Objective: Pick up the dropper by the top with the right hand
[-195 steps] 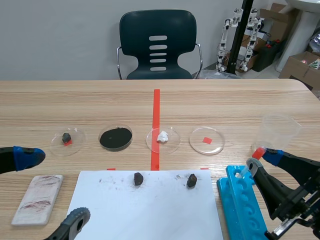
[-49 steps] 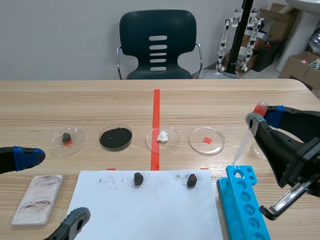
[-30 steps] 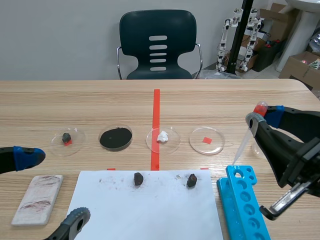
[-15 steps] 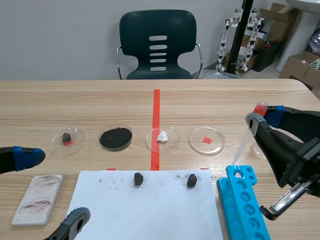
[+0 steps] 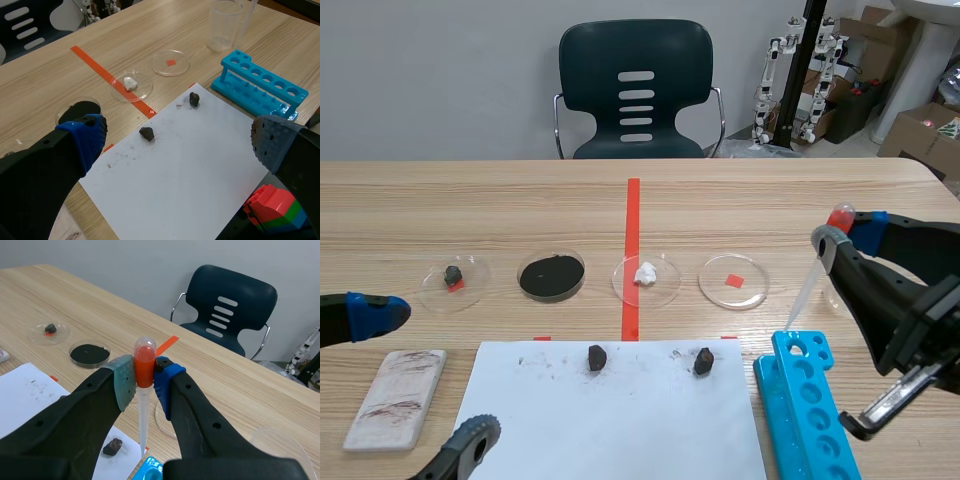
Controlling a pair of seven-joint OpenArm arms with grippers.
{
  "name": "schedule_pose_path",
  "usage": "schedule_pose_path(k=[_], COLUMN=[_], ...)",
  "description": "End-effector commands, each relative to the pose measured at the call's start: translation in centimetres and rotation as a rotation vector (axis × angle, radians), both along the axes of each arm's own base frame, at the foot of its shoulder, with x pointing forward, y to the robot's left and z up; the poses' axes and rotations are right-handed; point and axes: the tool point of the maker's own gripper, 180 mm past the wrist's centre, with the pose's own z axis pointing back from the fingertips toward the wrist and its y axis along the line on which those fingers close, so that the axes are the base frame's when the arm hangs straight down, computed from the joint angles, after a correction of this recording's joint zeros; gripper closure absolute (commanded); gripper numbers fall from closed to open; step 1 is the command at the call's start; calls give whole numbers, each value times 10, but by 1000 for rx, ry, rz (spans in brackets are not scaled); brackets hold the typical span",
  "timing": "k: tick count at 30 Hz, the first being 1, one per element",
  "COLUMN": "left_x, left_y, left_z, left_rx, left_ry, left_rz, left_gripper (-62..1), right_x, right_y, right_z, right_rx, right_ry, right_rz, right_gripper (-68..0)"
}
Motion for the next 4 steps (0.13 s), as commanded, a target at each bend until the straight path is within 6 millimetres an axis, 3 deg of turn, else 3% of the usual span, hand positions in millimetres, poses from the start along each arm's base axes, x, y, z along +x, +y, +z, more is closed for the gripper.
schedule_pose_path(k=[1, 4], left_x=[3, 3], left_y=[1, 1], left_z=[5, 5], left_rx=[-14, -14], left_ry=[-20, -20], left_rz=[8, 8], left_gripper=[-605, -605], right_x=[4, 4], right_y=[-3, -3], right_z=[8, 8], right_rx=[3, 3], right_ry=[-31, -32], right_rz=[-2, -2], right_gripper=[-98, -98])
